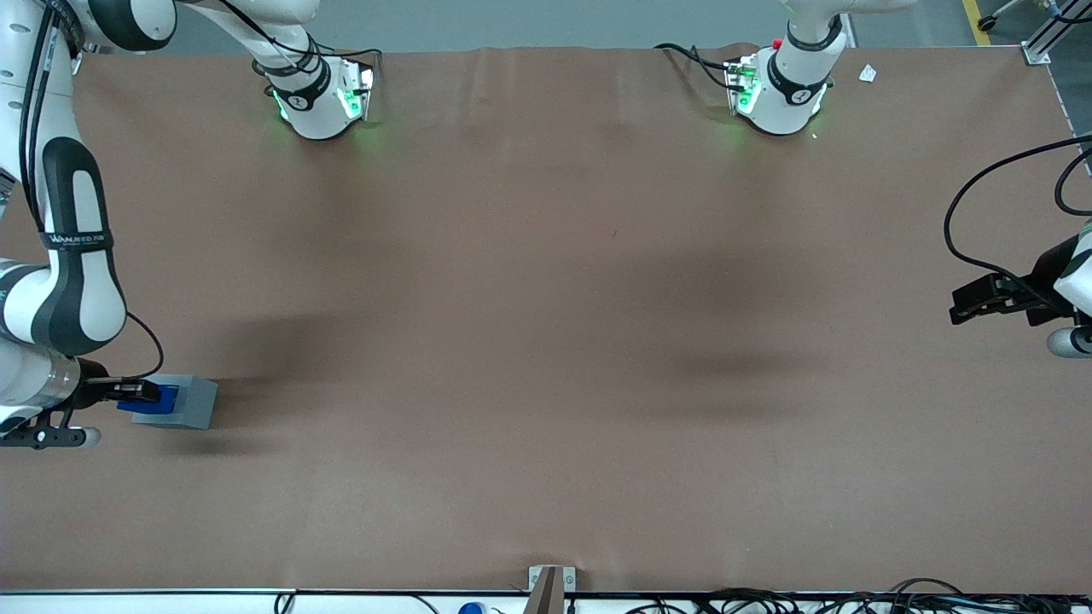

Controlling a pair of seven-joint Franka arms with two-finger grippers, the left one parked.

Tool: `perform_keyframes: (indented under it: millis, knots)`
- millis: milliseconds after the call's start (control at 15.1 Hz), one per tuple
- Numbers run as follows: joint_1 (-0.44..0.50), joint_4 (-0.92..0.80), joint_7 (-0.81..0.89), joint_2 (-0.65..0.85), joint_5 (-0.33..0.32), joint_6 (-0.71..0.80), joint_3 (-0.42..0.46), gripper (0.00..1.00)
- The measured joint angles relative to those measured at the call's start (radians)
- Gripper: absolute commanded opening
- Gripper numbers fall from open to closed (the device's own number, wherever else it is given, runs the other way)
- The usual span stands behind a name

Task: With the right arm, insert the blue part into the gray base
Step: 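Press the blue block down into the gray base opening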

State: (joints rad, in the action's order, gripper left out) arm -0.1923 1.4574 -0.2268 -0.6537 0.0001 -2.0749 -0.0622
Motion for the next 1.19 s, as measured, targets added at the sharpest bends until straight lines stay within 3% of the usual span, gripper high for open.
perform_keyframes:
  millis: [1189]
  knots:
    - [0.000, 0.009, 0.021, 0.000, 0.002, 0.019, 0.000, 0.02]
